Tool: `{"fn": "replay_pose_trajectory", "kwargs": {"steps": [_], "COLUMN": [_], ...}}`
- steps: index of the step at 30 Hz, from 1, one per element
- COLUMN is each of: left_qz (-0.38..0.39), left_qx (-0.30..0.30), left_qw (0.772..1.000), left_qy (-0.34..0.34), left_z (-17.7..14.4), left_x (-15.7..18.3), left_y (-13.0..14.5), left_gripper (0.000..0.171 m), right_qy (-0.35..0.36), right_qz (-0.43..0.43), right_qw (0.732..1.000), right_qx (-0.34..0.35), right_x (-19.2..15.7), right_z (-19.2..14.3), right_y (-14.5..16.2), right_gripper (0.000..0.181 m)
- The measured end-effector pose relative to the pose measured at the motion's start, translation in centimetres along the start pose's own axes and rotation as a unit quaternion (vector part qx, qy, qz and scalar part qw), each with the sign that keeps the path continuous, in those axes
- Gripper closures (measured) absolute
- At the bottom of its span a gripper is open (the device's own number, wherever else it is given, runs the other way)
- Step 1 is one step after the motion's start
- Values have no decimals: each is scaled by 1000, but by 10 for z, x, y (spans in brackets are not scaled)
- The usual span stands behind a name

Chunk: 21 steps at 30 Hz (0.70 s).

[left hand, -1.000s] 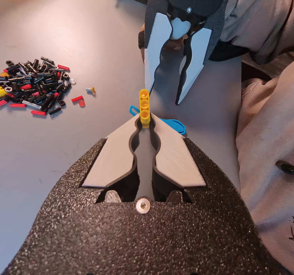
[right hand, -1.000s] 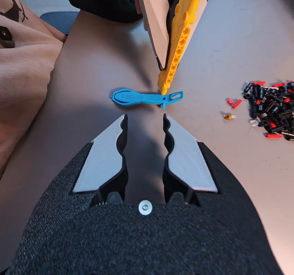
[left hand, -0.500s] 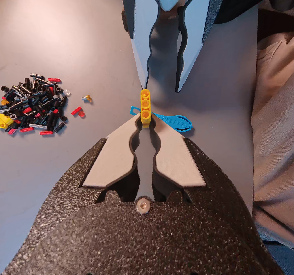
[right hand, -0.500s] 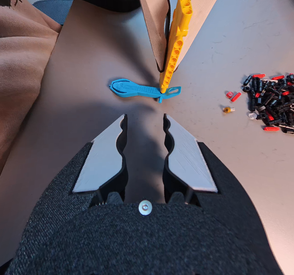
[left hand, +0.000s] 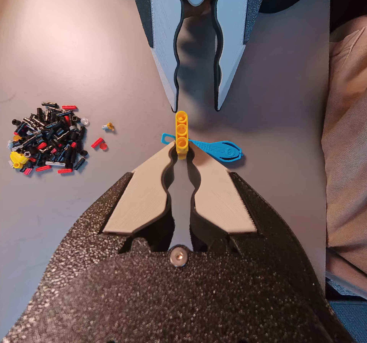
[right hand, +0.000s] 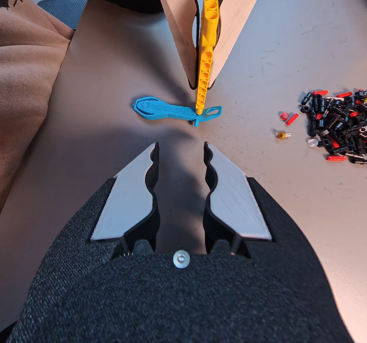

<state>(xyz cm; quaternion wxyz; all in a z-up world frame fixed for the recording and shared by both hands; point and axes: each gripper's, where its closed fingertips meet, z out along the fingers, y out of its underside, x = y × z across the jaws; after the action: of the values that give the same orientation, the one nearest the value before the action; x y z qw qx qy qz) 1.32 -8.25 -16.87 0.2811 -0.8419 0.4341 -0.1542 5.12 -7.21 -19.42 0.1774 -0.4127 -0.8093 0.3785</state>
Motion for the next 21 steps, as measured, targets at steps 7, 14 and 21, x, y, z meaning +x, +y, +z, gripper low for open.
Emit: {"fn": "replay_pose_trajectory", "kwargs": {"steps": [7, 14, 21], "left_qz": [12, 21, 30], "left_qx": [5, 1, -41], "left_qw": [1000, 1000, 999], "left_qy": [-4, -1, 20], "left_z": [0, 1, 5], "left_x": [2, 1, 0], "left_y": [0, -1, -2], "left_gripper": [165, 165, 165], "right_qy": [0, 0, 0], "right_qz": [1, 2, 3], "right_qw": [1000, 1000, 1000], "right_qx": [2, 2, 2], "right_x": [0, 1, 0], "right_z": [0, 0, 0], "right_y": [0, 0, 0], "right_gripper": [137, 137, 137]}}
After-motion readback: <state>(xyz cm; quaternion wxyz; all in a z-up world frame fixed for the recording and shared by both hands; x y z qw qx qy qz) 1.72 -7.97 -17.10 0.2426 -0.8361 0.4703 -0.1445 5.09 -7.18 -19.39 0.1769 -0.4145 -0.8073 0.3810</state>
